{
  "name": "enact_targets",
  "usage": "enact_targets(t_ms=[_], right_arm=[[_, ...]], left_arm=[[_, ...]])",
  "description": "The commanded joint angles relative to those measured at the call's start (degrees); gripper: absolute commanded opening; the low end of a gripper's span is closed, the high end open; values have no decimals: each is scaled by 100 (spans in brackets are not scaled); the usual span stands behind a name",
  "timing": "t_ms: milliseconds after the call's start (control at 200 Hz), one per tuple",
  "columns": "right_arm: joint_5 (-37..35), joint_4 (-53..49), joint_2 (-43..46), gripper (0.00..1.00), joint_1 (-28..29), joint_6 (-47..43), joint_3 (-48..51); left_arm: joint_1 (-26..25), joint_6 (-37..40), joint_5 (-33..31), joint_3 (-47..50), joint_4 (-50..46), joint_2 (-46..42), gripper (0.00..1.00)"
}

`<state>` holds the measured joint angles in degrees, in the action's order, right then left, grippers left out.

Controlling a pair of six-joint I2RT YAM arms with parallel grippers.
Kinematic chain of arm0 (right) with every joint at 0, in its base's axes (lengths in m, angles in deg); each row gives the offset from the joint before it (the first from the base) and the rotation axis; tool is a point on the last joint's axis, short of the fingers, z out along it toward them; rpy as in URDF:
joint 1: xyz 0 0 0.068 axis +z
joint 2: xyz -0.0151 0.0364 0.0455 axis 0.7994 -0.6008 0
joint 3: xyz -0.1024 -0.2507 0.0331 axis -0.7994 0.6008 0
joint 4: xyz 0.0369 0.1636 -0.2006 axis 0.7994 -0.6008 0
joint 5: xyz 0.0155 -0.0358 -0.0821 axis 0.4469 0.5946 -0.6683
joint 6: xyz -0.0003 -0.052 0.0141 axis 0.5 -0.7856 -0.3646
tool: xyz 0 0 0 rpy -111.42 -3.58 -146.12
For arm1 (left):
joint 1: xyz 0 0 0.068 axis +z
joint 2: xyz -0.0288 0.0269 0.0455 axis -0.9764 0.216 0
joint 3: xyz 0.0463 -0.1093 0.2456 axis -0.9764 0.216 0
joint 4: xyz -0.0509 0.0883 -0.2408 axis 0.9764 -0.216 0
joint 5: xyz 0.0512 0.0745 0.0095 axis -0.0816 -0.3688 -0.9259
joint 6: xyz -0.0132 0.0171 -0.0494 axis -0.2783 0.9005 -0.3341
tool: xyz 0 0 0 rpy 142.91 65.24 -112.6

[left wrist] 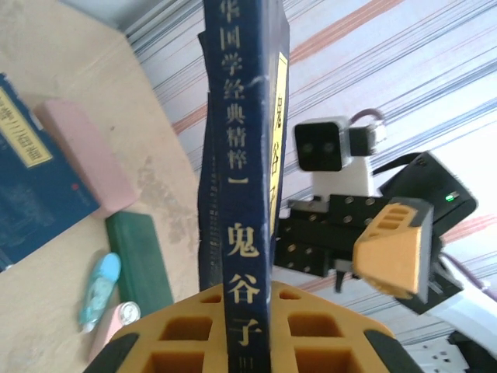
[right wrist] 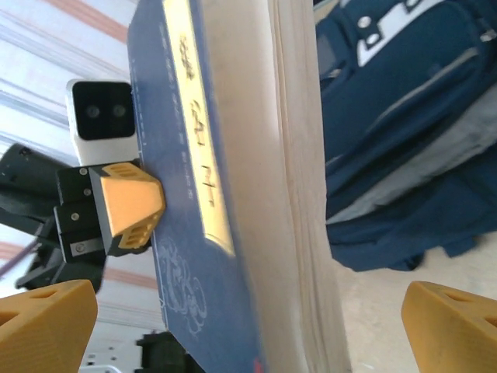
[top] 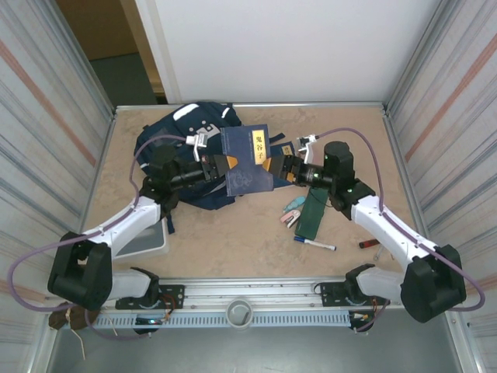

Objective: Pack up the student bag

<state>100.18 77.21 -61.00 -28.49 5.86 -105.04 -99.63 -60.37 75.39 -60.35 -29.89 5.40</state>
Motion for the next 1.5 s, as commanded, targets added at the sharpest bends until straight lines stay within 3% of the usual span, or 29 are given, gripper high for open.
enact_targets(t_ms=[0,240,351,416,556,636,671,741,792,897,1037,1217,1493], right_arm=[[208,1120,-184,99,140,512,133],[227,2711,-765,99,362,1279,214],[313,3689,-1013,96,416,1789,197],[211,4019,-1060,79,406,2129,212],[-36,3959,-1007,32,364,2149,214],[-151,3421,-955,6,285,2014,142],[-195,3056,-909,0,208,1866,99],[-286,2144,-746,0,21,1390,-40],[-342,1436,-613,0,-129,1031,-159],[-420,323,-346,0,-545,471,-316],[-387,-445,-180,0,-998,22,-410],[-215,-605,-280,0,-1253,-24,-331],[-166,-670,-376,0,-1263,-55,-158]], left_arm=[[59,-588,140,-255,1006,-202,0],[124,-1460,-47,-166,2246,3,0],[151,-1456,-139,-172,2096,113,0],[170,-1163,-216,-200,1601,106,0],[172,-228,-466,-287,310,2,1],[166,259,-568,-334,-254,-13,12],[179,579,-624,-400,-592,-16,20],[185,1579,-936,-638,-1718,-41,40],[176,2525,-1472,-909,-2744,-15,50],[102,4282,-3019,-1519,-4387,335,60],[118,5727,-4439,-2263,-5453,1201,68],[145,6789,-4419,-3001,-6062,2187,76],[48,7124,-4008,-3401,-6286,2961,86]])
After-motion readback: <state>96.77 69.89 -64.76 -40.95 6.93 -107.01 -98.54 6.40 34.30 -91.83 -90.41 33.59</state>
